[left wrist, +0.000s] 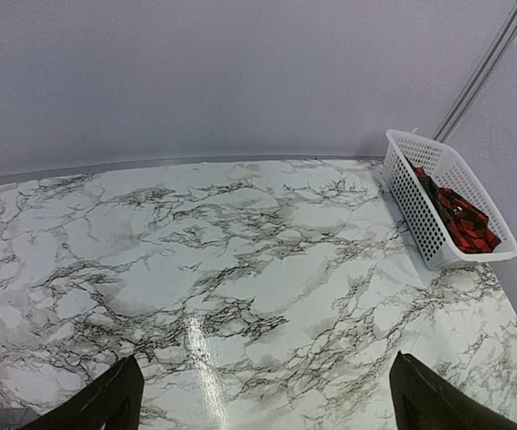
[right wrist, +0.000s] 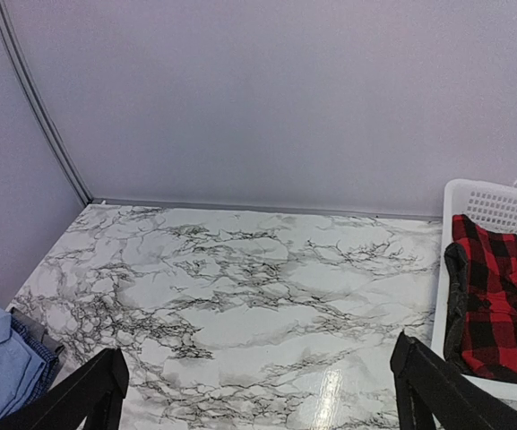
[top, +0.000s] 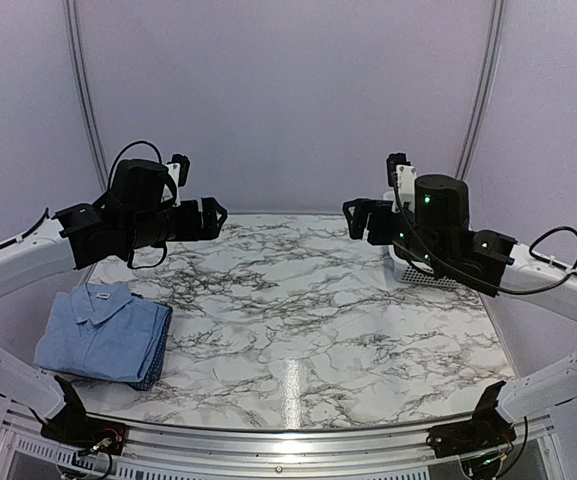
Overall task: Fold and stack the long sleeve shirts
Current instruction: Reset both arms
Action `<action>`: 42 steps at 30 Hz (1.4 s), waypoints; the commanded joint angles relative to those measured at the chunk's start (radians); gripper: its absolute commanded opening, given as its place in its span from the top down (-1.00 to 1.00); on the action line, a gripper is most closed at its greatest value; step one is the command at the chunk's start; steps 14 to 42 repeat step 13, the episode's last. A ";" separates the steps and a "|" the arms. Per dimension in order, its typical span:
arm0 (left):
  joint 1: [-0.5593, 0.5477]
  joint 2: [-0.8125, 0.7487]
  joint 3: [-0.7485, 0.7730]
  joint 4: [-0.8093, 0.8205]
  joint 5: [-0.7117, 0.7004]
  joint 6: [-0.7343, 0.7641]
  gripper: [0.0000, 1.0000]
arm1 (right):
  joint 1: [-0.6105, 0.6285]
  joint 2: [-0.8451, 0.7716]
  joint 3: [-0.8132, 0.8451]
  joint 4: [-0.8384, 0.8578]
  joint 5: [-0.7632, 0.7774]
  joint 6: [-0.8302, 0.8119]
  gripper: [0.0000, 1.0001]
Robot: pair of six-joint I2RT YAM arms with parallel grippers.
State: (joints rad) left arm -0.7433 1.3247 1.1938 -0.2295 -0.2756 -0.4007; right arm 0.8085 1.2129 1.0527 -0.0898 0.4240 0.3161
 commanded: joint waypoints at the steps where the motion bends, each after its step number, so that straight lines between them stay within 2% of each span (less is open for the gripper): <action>1: 0.004 -0.019 0.013 0.016 -0.018 0.002 -0.98 | -0.007 0.011 0.036 0.012 -0.002 -0.006 -0.97; 42: 0.004 -0.024 0.006 0.016 -0.013 -0.002 -0.98 | -0.007 -0.015 0.009 0.003 0.007 0.016 -0.97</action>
